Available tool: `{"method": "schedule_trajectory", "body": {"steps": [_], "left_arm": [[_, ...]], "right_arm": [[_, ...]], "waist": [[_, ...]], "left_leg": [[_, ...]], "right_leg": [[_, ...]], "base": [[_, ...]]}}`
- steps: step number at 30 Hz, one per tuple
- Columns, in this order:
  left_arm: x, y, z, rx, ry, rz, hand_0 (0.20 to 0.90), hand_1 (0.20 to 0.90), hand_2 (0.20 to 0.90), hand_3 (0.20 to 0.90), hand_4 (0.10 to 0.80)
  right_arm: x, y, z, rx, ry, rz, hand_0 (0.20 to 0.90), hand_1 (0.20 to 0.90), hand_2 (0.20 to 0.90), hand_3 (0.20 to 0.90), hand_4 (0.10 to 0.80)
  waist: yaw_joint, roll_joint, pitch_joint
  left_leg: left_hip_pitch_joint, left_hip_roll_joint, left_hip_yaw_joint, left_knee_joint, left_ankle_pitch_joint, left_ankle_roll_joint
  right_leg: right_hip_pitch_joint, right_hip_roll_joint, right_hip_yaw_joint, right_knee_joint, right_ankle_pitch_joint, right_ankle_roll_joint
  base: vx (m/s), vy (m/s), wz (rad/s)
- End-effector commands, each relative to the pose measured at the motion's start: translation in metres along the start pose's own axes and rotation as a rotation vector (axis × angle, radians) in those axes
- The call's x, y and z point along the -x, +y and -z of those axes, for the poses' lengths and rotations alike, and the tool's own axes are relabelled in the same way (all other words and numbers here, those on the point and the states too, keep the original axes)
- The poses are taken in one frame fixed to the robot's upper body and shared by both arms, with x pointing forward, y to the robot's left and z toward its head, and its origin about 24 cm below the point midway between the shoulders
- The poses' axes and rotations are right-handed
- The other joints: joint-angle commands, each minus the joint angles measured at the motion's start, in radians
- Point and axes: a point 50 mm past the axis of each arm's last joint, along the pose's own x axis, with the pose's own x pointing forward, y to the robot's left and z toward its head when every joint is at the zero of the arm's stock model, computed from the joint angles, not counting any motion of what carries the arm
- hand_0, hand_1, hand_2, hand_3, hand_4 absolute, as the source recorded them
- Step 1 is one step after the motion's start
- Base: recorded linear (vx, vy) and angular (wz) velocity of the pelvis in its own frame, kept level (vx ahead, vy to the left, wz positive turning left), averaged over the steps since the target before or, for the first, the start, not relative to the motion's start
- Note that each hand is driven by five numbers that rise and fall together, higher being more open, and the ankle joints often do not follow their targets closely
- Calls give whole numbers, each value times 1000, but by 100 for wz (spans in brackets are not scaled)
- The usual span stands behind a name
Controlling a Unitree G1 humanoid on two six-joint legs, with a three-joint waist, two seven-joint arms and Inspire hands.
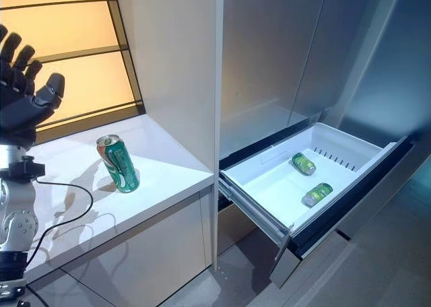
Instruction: Put drinks into fridge and close the fridge
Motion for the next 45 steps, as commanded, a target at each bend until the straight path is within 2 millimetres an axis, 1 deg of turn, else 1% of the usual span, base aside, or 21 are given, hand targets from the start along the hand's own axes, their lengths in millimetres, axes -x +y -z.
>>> {"method": "schedule_trajectory", "body": {"steps": [1, 2, 5, 6, 8, 9, 10, 11, 15, 19, 28, 36, 40, 45], "left_arm": [[-18, 7, -41, -36, -187, 10, 900, 900, 900, 900, 800], [-13, 8, -35, -36, -160, 16, 900, 900, 900, 900, 800], [-7, 8, -25, -19, -104, 38, 900, 900, 900, 900, 800], [-6, 8, -24, -16, -93, 44, 900, 900, 900, 900, 800], [-4, 5, -18, 4, -56, 76, 900, 900, 900, 900, 800], [-3, 5, -17, 7, -50, 82, 900, 900, 900, 900, 800], [-2, 2, -15, 24, -35, 107, 900, 900, 900, 900, 800], [-1, 1, -13, 31, -20, 128, 900, 900, 900, 900, 800], [-1, -7, -7, 28, 29, 207, 900, 900, 900, 900, 800], [-3, -11, -5, 18, 68, 268, 900, 900, 900, 900, 800], [-11, -15, -1, -1, 109, 315, 900, 900, 900, 900, 800], [-16, -13, -2, -47, 115, 319, 900, 900, 900, 900, 800], [-19, -11, -2, -91, 115, 302, 900, 900, 900, 900, 800], [-22, -10, -1, -105, 115, 279, 900, 900, 900, 900, 800]], "right_arm": [[-4, 19, 3, 22, 33, -65, 900, 900, 900, 900, 800], [-4, 18, 3, 15, 30, -63, 900, 900, 900, 900, 800], [-4, 18, 4, 12, 31, -60, 900, 900, 900, 900, 800], [-4, 18, 4, 12, 31, -61, 900, 900, 900, 900, 800], [-4, 18, 3, 15, 27, -64, 900, 900, 900, 900, 800], [-4, 18, 3, 15, 27, -65, 900, 900, 900, 900, 800], [-4, 18, 1, 12, 22, -65, 900, 900, 900, 900, 800], [-4, 18, 0, 10, 22, -65, 900, 900, 900, 900, 800], [-4, 17, -2, 10, 20, -58, 900, 900, 900, 900, 800], [-3, 14, -2, 9, 25, -54, 900, 900, 900, 900, 800], [-1, 7, 1, 9, 32, -47, 900, 900, 900, 900, 800], [-1, 4, 4, 5, 38, -43, 900, 900, 900, 900, 800], [-1, 4, 7, 6, 45, -41, 900, 900, 900, 900, 800], [-1, 5, 7, 1, 45, -39, 900, 900, 900, 900, 800]], "waist": [[18, -22, 6], [20, -21, 9], [25, -20, 11], [26, -20, 10], [27, -17, 14], [27, -18, 13], [27, -16, 16], [28, -15, 14], [26, -10, 15], [20, -6, 14], [-4, 0, 14], [-20, 1, 14], [-28, 2, 13], [-34, 1, 13]], "left_leg": [[-1, -58, 14, 3, -44, 38], [-7, -58, 15, 3, -32, 38], [-11, -59, 13, 3, -30, 39], [-7, -59, 12, 3, -40, 39], [-13, -60, 12, 3, -28, 40], [-8, -60, 11, 3, -38, 40], [-12, -62, 12, 3, -28, 41], [-6, -62, 11, 3, -39, 41], [-5, -62, 16, 3, -38, 40], [-3, -61, 24, 3, -39, 40], [6, -58, 47, 3, -43, 40], [12, -55, 62, 3, -47, 40], [13, -53, 71, 3, -48, 41], [18, -52, 78, 3, -50, 42]], "right_leg": [[10, -6, 29, 14, -18, 0], [4, -7, 26, 18, -9, 0], [1, -8, 21, 19, -9, 0], [6, -8, 22, 16, -17, 0], [-1, -9, 19, 21, -9, 0], [5, -8, 21, 18, -17, 0], [0, -9, 19, 21, -9, 0], [8, -8, 21, 17, -17, 0], [8, -10, 20, 18, -16, 3], [7, -10, 23, 18, -15, 5], [5, -9, 40, 21, -14, 9], [5, -8, 55, 17, -10, 11], [4, -7, 62, 16, -8, 12], [4, -7, 68, 16, -7, 13]], "base": [[12, 9, 5], [12, 12, 5], [3, 11, 2], [36, 9, 5], [-6, 14, 6], [-43, 17, 5], [39, 2, 5], [3, 11, 4], [12, 10, 3], [0, 0, 0], [0, 0, 0], [3, 1, -4], [9, 1, -7], [6, 2, -1]]}}
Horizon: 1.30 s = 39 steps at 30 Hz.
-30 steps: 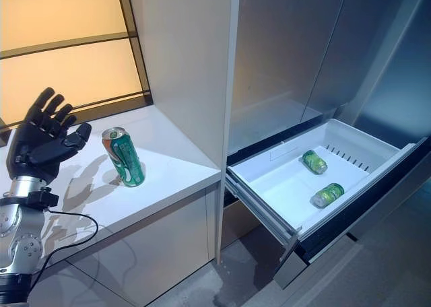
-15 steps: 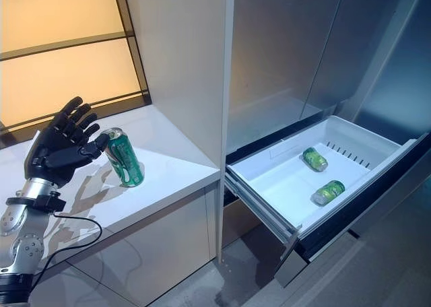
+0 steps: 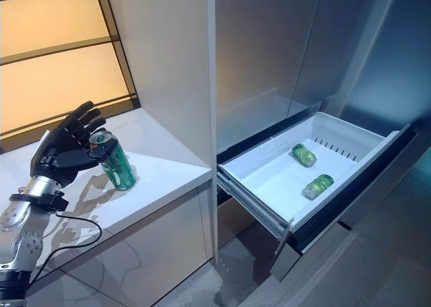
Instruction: Put drinks into fridge and close the fridge
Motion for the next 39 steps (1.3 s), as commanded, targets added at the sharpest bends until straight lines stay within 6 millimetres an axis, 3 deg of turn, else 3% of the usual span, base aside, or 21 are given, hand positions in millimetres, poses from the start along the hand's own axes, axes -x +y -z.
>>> {"method": "schedule_trajectory", "body": {"steps": [1, 29, 39], "left_arm": [[-29, 4, -70, -119, -267, 15, 900, 900, 900, 900, 800], [-45, 6, -52, -127, -195, -39, 900, 900, 900, 900, 800], [-49, 7, -60, -90, -237, -68, 900, 900, 900, 900, 800]], "right_arm": [[-2, 9, 14, 43, 66, -40, 900, 900, 900, 900, 800], [0, 4, 19, 44, 80, -42, 900, 900, 900, 900, 800], [-1, 5, 19, 53, 82, -42, 900, 900, 900, 900, 800]], "waist": [[-5, -18, -28], [-45, -30, -28], [-54, -30, -28]], "left_leg": [[12, -52, 69, 3, -56, 41], [27, -52, 102, 3, -64, 47], [30, -53, 106, 3, -66, 49]], "right_leg": [[0, -6, 62, 15, -6, 13], [-5, -2, 95, 17, 4, 20], [-5, -2, 101, 19, 5, 20]], "base": [[15, 10, -5], [5, 2, -5], [3, 0, -1]]}}
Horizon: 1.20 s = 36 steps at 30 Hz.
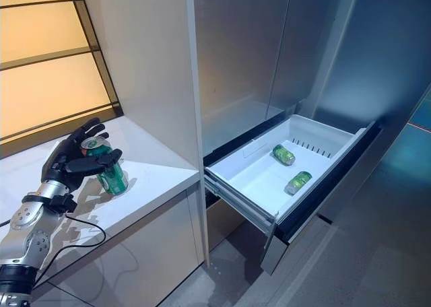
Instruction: Put drinks into fridge and close the fridge
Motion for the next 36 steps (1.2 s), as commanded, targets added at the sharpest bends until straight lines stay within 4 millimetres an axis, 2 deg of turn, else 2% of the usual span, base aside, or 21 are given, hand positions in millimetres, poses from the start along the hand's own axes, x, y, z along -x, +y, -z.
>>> {"method": "schedule_trajectory", "body": {"steps": [1, 4, 6, 7, 8, 21, 27, 31, 33, 34, 36], "left_arm": [[-32, -1, -92, -51, -366, 9, 900, 900, 900, 900, 800], [-32, -5, -94, -44, -381, 8, 900, 900, 900, 900, 800], [-32, -6, -94, -46, -387, 8, 571, 571, 571, 516, 416], [-32, -6, -94, -50, -388, 9, 549, 549, 549, 491, 391], [-32, -6, -93, -54, -387, 13, 300, 300, 300, 200, 100], [-32, -10, -93, -102, -372, 47, 300, 300, 300, 200, 100], [-32, -10, -91, -101, -367, 47, 300, 300, 300, 200, 100], [-30, -14, -96, -81, -401, 53, 300, 300, 300, 200, 100], [-29, -21, -103, -51, -441, 66, 300, 300, 300, 200, 100], [-28, -23, -104, -44, -454, 70, 300, 300, 300, 200, 100], [-25, -30, -111, -13, -508, 89, 300, 300, 300, 200, 100]], "right_arm": [[0, 1, 17, 54, 82, -24, 900, 900, 900, 900, 800], [0, 3, 17, 53, 81, -26, 900, 900, 900, 900, 800], [0, 4, 18, 54, 81, -26, 900, 900, 900, 900, 800], [0, 4, 18, 53, 81, -26, 900, 900, 900, 900, 800], [-1, 4, 18, 51, 80, -27, 900, 900, 900, 900, 800], [-1, 4, 17, 55, 76, -26, 900, 900, 900, 900, 800], [-1, 4, 9, 60, 42, -31, 900, 900, 900, 900, 800], [-1, 7, -13, 112, -55, -44, 900, 900, 900, 900, 800], [2, 18, -43, 196, -180, -55, 900, 900, 900, 900, 800], [3, 22, -53, 226, -222, -62, 900, 900, 900, 900, 800], [14, 42, -88, 304, -368, -96, 900, 900, 900, 900, 800]], "waist": [[-17, -11, -10], [-18, -12, -10], [-18, -12, -10], [-18, -12, -10], [-18, -12, -11], [-18, -12, -12], [-17, -12, -8], [-15, -15, -5], [-14, -18, 0], [-14, -19, 1], [-17, -25, 6]], "left_leg": [[13, -56, 52, 4, -62, 44], [13, -57, 51, 4, -63, 45], [13, -58, 49, 4, -64, 45], [14, -58, 49, 4, -64, 45], [14, -57, 50, 4, -64, 45], [15, -59, 46, 4, -65, 46], [16, -59, 48, 4, -64, 45], [18, -58, 45, 4, -63, 45], [17, -57, 43, 4, -61, 44], [17, -56, 43, 4, -60, 44], [7, -55, 43, 4, -45, 43]], "right_leg": [[2, -4, 45, 20, -13, 19], [2, -5, 46, 21, -14, 19], [1, -4, 46, 21, -14, 18], [1, -4, 45, 21, -15, 18], [2, -5, 45, 21, -15, 18], [2, -3, 49, 20, -13, 19], [3, -3, 49, 18, -12, 19], [6, -3, 48, 18, -10, 18], [6, -4, 47, 18, -8, 17], [6, -4, 47, 18, -8, 17], [-5, -5, 48, 23, 1, 14]], "base": [[0, 0, 0], [0, 0, 0], [0, 0, 0], [0, 0, 0], [0, 0, 0], [0, -1, -1], [-2, -2, -3], [0, 0, 0], [0, 0, 0], [-57, -21, 0], [-66, -27, 0]]}}
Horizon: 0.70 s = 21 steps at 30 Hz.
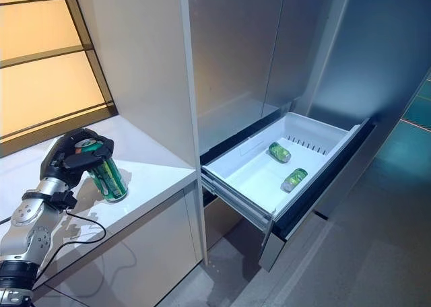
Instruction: Put drinks into fridge and close the fridge
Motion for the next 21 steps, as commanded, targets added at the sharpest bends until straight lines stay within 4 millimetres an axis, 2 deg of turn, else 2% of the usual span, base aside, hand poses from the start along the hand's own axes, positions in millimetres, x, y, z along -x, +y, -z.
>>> {"method": "schedule_trajectory", "body": {"steps": [1, 3, 6, 14, 16, 17, 18, 19, 21], "left_arm": [[-23, -26, -105, 27, -491, 108, 300, 300, 300, 200, 100], [-20, -31, -113, 54, -549, 130, 300, 300, 300, 200, 100], [-13, -37, -123, 79, -636, 173, 300, 300, 300, 200, 100], [4, -60, -142, 114, -771, 312, 300, 300, 300, 200, 100], [9, -65, -142, 115, -782, 358, 300, 300, 300, 200, 100], [10, -66, -143, 115, -784, 363, 300, 300, 300, 200, 100], [13, -68, -142, 111, -787, 393, 300, 300, 300, 200, 100], [13, -68, -142, 111, -787, 393, 300, 300, 300, 200, 100], [17, -71, -144, 99, -795, 427, 300, 300, 300, 200, 100]], "right_arm": [[5, 24, -78, 123, -288, -64, 900, 900, 900, 900, 800], [17, 42, -102, 109, -394, -152, 900, 900, 900, 900, 800], [34, 59, -122, 67, -524, -299, 900, 900, 900, 900, 800], [79, 64, -169, 10, -728, -519, 900, 900, 900, 900, 800], [102, 63, -188, 73, -826, -590, 900, 900, 900, 900, 800], [106, 63, -191, 82, -841, -597, 900, 900, 900, 900, 800], [129, 60, -207, 139, -934, -636, 900, 900, 900, 900, 800], [129, 60, -207, 139, -934, -636, 900, 900, 900, 900, 800], [162, 57, -227, 209, -1063, -671, 900, 900, 900, 900, 800]], "waist": [[-17, -21, -13], [-26, -27, -9], [-39, -33, -9], [-45, -42, -10], [-44, -45, -9], [-44, -45, -9], [-43, -48, -8], [-43, -48, -8], [-43, -51, -6]], "left_leg": [[4, -56, 26, 2, -45, 43], [2, -56, 26, 2, -43, 42], [7, -57, 26, 2, -53, 41], [-3, -55, 31, 2, -38, 38], [-4, -55, 31, 2, -38, 39], [-4, -55, 31, 2, -38, 39], [-6, -54, 33, 2, -37, 39], [-6, -54, 33, 2, -37, 39], [-8, -54, 36, 2, -36, 39]], "right_leg": [[4, -8, 31, 23, -8, 14], [2, -9, 32, 25, -8, 14], [6, -9, 34, 22, -16, 18], [-5, -11, 38, 21, -1, 21], [-7, -10, 40, 20, 1, 22], [-7, -10, 40, 20, 1, 22], [-9, -11, 41, 20, 3, 23], [-9, -11, 41, 20, 3, 23], [-11, -10, 44, 19, 5, 23]], "base": [[-34, -31, -1], [-22, -34, -1], [-18, -5, 0], [-12, -3, 0], [0, 0, 0], [0, 0, 0], [0, 0, 0], [0, 0, 0], [0, 0, 0]]}}
